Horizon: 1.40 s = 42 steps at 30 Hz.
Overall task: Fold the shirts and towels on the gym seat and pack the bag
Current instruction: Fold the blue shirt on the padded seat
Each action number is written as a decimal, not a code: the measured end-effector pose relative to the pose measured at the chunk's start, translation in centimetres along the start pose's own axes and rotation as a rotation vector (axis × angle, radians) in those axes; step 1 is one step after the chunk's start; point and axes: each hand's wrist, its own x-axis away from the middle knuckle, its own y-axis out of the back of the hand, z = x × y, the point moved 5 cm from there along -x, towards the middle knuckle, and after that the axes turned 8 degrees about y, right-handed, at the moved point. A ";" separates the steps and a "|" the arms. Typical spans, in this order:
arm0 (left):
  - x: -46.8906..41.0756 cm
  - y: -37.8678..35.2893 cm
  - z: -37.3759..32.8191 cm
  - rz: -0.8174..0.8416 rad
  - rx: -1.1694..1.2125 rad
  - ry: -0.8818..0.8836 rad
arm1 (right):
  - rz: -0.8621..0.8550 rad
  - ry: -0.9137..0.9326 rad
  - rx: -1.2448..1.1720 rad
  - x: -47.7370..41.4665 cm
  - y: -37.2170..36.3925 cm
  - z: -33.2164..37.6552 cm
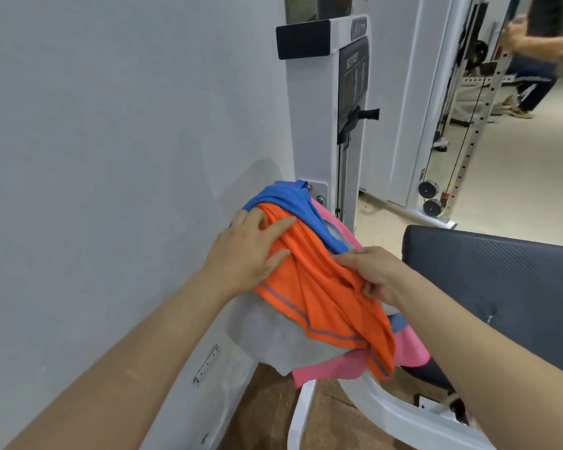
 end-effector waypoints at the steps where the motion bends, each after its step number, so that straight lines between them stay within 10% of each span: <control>1: -0.4 -0.6 -0.1 0.020 -0.037 0.001 | 0.000 -0.028 -0.044 0.0 0.2 0.3; 13: -2.0 -2.2 0.9 -0.062 0.391 0.115 | 0.210 0.305 -1.155 3.8 2.9 9.2; 21: -5.4 0.3 1.4 -0.199 0.334 0.224 | 0.073 0.191 -0.188 2.3 1.7 5.6; 26: -6.3 3.9 0.9 -0.494 0.349 0.223 | 0.086 0.569 0.702 3.0 -0.5 7.8; 30: -6.2 8.9 0.3 -0.699 0.627 0.091 | -0.091 0.728 0.094 3.4 0.2 9.6; 36: -2.8 14.7 -3.2 -0.866 0.703 -0.102 | 0.240 0.613 -0.813 7.5 1.5 12.8; 42: 1.0 14.5 -8.4 -0.191 1.079 -0.017 | 0.543 0.528 -0.976 12.9 3.2 12.1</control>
